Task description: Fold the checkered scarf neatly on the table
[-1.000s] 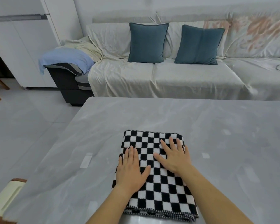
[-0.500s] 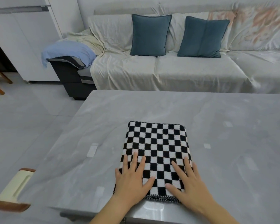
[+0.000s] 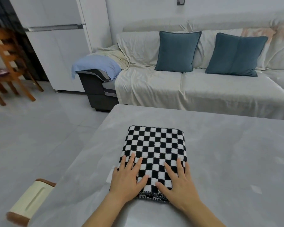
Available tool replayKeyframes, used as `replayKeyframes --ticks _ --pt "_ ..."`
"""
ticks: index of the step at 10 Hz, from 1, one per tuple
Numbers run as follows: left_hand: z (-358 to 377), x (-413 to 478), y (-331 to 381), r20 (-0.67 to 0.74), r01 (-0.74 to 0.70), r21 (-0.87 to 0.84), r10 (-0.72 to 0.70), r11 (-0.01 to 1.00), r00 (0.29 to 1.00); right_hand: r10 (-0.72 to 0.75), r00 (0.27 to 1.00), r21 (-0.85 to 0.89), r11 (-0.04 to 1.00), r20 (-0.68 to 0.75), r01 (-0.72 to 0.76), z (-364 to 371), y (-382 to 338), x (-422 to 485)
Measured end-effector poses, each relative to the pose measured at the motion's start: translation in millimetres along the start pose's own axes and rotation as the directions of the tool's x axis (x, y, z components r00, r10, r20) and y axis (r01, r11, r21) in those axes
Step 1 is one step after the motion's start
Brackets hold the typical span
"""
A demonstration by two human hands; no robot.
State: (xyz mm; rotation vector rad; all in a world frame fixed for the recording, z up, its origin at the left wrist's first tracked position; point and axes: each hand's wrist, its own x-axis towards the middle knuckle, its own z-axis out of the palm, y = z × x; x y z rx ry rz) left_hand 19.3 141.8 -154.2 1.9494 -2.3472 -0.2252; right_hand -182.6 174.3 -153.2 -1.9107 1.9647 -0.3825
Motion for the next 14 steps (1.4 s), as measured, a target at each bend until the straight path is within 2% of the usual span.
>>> replayKeyframes --ticks 3,6,9,12,13,14 --pt "-7.3 113.5 -79.9 -0.076 0.025 -0.016 -0.026 1.0 0.997 -0.039 0.997 -0.021 0.999 -0.061 0.038 27.6 -57.4 129.3" --pt "-16.5 192.2 -130.2 -0.132 -0.019 -0.006 0.018 1.0 0.991 -0.063 0.995 -0.05 0.997 -0.079 0.059 40.7 -88.5 207.5" --pt "-23.3 221.9 -149.3 -0.106 -0.042 0.0 0.042 0.999 0.994 -0.062 0.988 -0.074 0.996 -0.138 0.052 51.5 -103.2 235.8" --pt "-21.4 219.0 -145.8 -0.132 -0.023 0.063 0.031 0.998 0.991 -0.047 0.994 -0.081 0.996 -0.102 0.039 45.3 -105.5 231.0" --pt "-24.5 208.6 -134.3 -0.187 0.06 0.05 -0.05 0.997 0.981 -0.091 0.996 -0.007 0.996 0.012 0.091 21.9 -101.1 225.6" --pt "-17.0 178.7 -125.6 -0.2 0.093 0.015 -0.089 0.996 0.976 -0.28 0.957 0.026 0.959 -0.079 0.283 5.2 -74.9 188.9"
